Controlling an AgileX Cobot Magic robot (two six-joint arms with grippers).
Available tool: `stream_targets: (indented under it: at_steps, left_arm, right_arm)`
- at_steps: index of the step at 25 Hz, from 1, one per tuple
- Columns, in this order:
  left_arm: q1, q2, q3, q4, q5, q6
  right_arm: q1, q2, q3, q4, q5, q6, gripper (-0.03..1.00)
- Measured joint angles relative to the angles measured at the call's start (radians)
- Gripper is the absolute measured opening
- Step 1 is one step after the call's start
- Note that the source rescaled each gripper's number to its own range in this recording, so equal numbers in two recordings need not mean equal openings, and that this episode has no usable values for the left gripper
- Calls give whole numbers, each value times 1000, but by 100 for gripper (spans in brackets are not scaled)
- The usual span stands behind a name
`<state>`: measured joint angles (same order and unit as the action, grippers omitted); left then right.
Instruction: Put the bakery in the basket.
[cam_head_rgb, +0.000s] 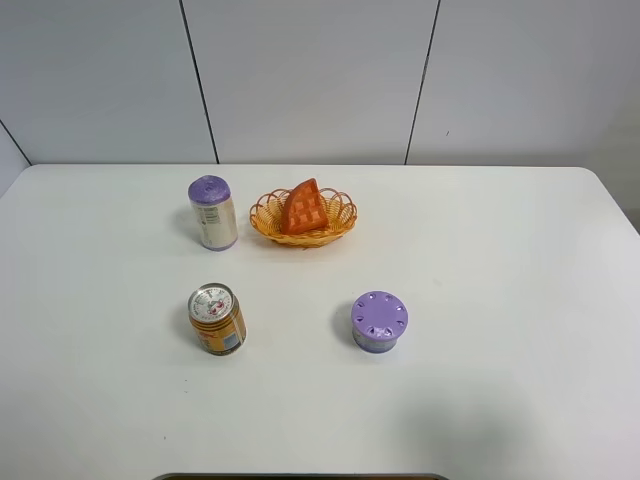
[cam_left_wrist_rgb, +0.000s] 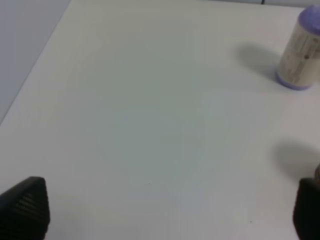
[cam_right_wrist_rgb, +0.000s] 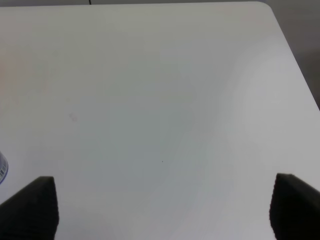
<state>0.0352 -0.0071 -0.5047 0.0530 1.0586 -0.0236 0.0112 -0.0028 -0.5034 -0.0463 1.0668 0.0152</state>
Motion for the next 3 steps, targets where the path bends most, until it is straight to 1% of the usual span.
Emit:
stream_targets:
  at_steps: [3]
  left_arm:
    - [0, 0, 0, 0, 0, 0]
  right_arm:
    - [0, 0, 0, 0, 0, 0, 80]
